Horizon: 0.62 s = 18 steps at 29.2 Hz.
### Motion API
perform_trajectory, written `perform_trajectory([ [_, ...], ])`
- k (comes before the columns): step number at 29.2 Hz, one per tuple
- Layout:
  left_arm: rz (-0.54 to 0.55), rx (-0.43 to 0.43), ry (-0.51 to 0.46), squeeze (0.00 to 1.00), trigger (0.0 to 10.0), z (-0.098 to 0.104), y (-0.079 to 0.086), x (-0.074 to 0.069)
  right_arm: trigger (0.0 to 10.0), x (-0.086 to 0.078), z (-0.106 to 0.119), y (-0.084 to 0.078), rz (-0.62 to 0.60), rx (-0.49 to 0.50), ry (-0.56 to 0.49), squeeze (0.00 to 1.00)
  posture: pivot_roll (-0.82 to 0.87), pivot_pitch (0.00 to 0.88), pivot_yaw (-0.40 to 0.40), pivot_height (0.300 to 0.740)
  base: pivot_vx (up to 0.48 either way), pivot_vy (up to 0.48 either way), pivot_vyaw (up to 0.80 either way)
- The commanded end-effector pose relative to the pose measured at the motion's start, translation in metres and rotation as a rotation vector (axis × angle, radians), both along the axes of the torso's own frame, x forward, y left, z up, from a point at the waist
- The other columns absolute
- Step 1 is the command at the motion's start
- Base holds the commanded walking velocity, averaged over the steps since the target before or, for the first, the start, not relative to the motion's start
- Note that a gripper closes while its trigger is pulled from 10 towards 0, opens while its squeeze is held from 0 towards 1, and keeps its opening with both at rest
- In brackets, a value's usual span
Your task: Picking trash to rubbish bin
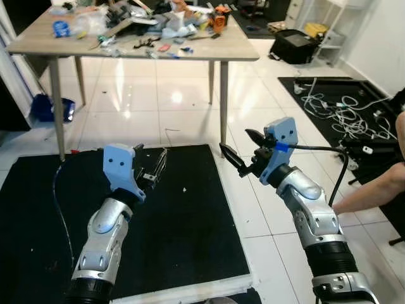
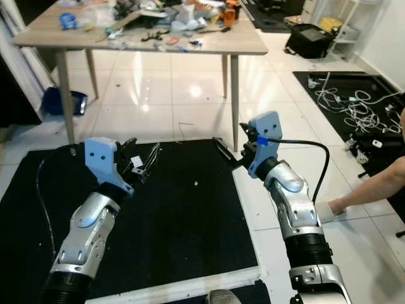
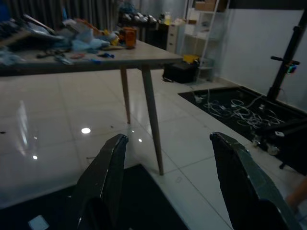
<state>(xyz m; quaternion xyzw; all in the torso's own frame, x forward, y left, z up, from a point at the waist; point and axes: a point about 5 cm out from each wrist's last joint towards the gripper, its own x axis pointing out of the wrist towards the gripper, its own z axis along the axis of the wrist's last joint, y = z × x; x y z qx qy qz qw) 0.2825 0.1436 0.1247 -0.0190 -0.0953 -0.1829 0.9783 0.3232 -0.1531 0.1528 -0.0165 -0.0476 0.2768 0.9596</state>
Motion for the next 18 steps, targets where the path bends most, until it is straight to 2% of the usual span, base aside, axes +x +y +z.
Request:
perform_trajectory([
  [1, -0.007, 0.007, 0.000, 0.00, 10.0, 0.0004, 0.0013, -0.0002, 10.0, 0.0003, 0.0009, 0.0001, 0.002, -0.002, -0.007, 0.00, -0.09, 0.000, -0.043, 0.740, 0.480, 0.000, 0.00],
  [18, -0.011, 0.009, 0.000, 0.00, 10.0, -0.0001, -0.0001, -0.0002, 10.0, 0.0004, 0.0008, -0.0002, 0.005, -0.008, -0.007, 0.00, -0.09, 0.000, -0.046, 0.740, 0.480, 0.000, 0.00],
])
